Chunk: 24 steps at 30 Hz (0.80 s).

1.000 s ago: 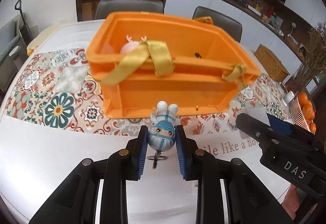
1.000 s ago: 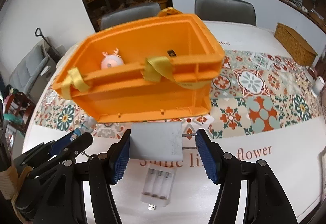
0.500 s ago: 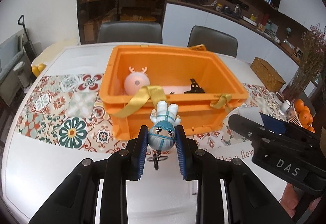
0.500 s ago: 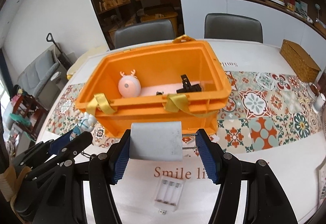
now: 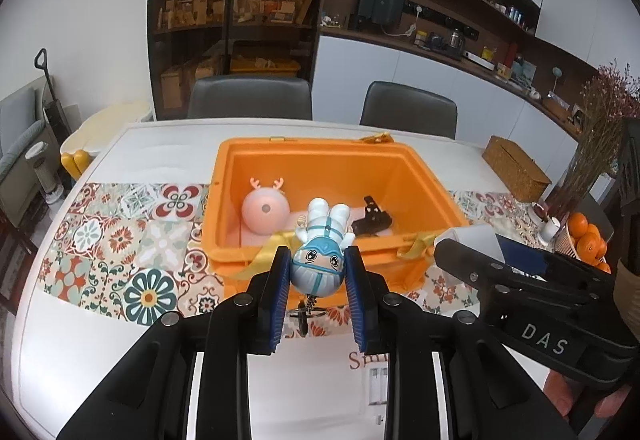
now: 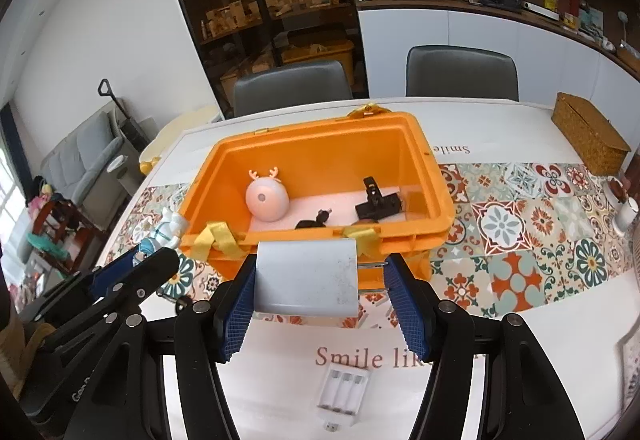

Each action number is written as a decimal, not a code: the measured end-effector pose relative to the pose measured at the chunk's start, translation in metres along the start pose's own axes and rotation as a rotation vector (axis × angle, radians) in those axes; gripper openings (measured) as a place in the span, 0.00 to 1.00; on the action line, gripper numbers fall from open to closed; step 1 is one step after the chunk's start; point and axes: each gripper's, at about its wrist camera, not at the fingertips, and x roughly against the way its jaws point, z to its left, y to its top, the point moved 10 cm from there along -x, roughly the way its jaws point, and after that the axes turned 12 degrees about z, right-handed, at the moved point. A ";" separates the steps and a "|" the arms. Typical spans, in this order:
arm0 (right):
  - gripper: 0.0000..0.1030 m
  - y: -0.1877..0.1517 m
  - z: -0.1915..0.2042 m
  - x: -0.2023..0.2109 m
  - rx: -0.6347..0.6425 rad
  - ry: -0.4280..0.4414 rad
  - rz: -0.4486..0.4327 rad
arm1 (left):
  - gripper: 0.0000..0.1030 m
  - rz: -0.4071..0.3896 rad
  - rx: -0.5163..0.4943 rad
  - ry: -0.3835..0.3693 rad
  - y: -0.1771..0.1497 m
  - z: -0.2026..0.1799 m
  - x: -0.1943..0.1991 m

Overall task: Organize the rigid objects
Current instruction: 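Carry the keychain and charger plug over the orange crate with both tools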

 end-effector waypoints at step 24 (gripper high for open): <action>0.61 0.073 -0.005 -0.001 -0.036 -0.033 -0.030 | 0.27 -0.061 -0.028 -0.004 0.080 0.001 0.000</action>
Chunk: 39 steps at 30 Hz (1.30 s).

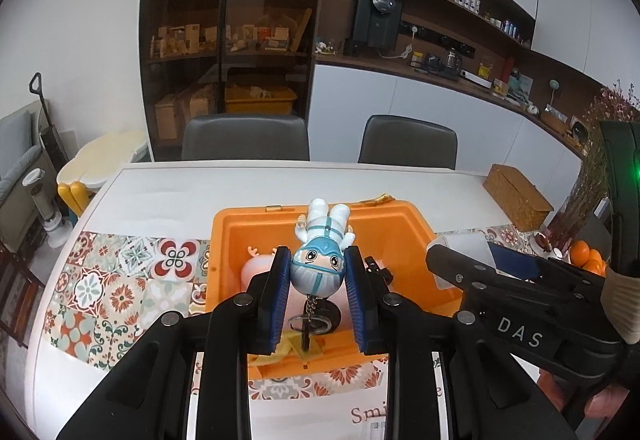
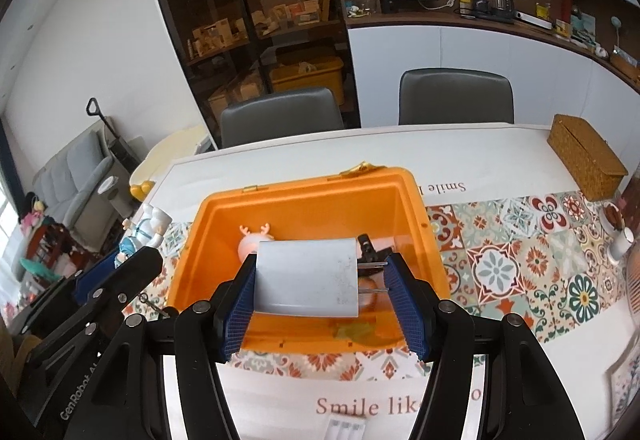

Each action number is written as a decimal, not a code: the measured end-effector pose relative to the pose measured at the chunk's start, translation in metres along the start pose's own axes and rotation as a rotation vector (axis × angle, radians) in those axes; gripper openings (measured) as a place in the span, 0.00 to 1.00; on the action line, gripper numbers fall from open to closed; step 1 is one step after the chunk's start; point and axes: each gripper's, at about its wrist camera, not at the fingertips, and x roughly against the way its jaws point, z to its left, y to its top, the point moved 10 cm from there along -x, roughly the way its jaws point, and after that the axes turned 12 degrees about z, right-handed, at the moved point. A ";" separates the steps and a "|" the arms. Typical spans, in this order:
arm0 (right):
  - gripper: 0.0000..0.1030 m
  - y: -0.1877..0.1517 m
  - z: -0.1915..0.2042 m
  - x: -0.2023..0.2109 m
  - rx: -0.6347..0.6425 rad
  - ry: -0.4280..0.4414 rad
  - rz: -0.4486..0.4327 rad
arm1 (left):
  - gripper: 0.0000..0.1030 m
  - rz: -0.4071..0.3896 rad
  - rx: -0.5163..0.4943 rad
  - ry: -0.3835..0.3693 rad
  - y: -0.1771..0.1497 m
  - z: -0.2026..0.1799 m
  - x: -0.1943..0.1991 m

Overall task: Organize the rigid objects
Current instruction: 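Carry the keychain and charger plug over the orange crate with both tools, then open both tools to drop the keychain and plug into the crate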

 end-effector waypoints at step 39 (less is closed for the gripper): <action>0.61 0.023 -0.004 -0.111 -0.011 -0.075 0.251 | 0.27 0.302 0.048 0.024 -0.008 0.036 -0.123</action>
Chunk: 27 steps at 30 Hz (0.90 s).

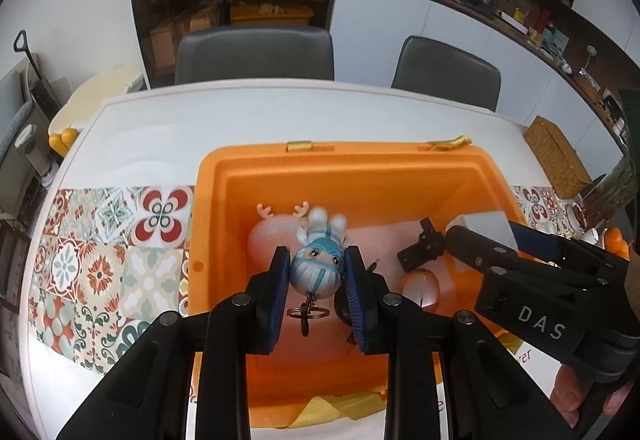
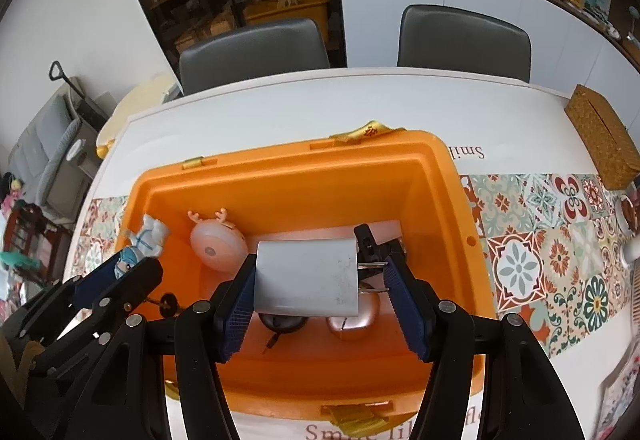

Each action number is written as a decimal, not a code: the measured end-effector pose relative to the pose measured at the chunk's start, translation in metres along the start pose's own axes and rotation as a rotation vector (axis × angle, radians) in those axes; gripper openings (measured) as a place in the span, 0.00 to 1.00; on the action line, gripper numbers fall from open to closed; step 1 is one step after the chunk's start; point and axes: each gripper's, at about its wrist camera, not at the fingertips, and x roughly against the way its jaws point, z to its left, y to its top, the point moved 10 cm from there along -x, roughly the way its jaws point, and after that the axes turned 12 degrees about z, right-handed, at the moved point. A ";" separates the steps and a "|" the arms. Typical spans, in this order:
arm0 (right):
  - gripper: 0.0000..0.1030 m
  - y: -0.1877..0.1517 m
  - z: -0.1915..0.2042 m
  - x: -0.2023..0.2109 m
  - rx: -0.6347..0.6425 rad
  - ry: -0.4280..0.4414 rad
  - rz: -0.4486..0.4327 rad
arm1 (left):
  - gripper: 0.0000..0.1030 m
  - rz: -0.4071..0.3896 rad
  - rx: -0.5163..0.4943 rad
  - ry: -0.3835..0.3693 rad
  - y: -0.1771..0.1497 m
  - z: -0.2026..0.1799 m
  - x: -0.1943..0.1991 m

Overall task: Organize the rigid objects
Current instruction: 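Open both tools to drop the keychain and plug into the crate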

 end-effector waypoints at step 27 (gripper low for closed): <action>0.63 0.010 0.015 -0.018 0.038 -0.001 0.023 | 0.86 -0.019 0.100 0.165 0.000 0.046 0.012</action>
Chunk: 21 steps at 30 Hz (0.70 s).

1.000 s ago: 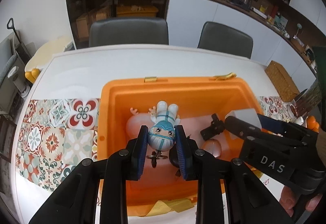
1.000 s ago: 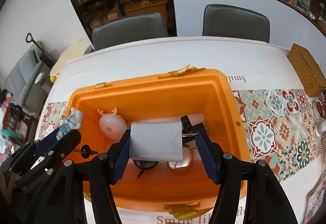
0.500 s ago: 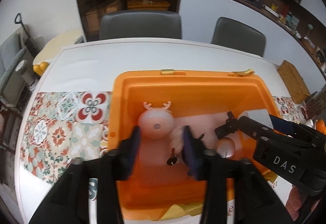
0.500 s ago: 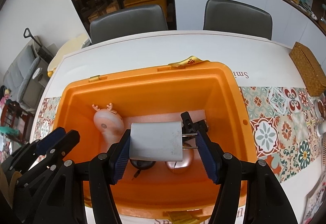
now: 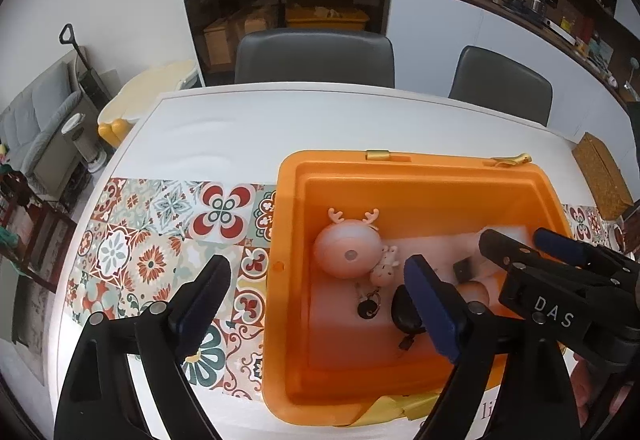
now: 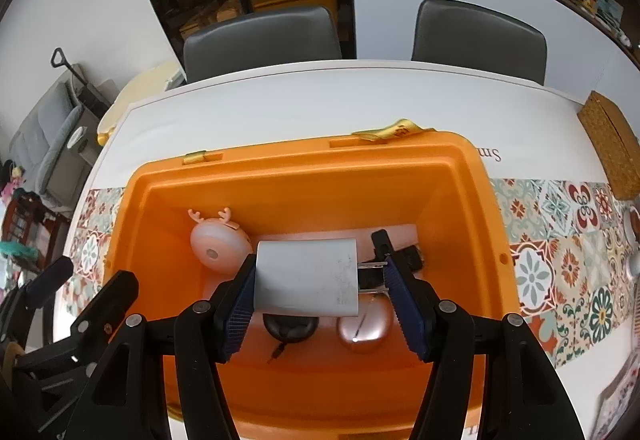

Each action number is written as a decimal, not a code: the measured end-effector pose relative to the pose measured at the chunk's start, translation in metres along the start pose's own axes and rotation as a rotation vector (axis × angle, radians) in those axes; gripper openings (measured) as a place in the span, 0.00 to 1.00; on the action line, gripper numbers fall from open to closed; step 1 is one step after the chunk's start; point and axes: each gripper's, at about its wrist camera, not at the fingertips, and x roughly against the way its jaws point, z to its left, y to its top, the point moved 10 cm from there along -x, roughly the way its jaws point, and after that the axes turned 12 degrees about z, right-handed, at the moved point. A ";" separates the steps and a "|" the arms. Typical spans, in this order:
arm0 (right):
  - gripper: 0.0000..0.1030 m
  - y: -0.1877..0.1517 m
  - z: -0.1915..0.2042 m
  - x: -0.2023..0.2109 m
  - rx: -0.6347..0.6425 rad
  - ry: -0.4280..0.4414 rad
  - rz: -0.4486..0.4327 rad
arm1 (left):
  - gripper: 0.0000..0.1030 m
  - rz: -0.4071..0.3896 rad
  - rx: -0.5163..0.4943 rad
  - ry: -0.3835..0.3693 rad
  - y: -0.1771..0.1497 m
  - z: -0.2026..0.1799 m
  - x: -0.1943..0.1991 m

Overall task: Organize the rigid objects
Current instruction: 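Open both tools to drop the keychain and plug into the crate, then withdraw both tools from the crate toward the battery holder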

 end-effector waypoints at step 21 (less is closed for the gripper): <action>0.72 -0.032 -0.022 0.054 -0.067 -0.029 -0.112 | 0.87 -0.046 0.035 -0.022 -0.031 0.001 0.036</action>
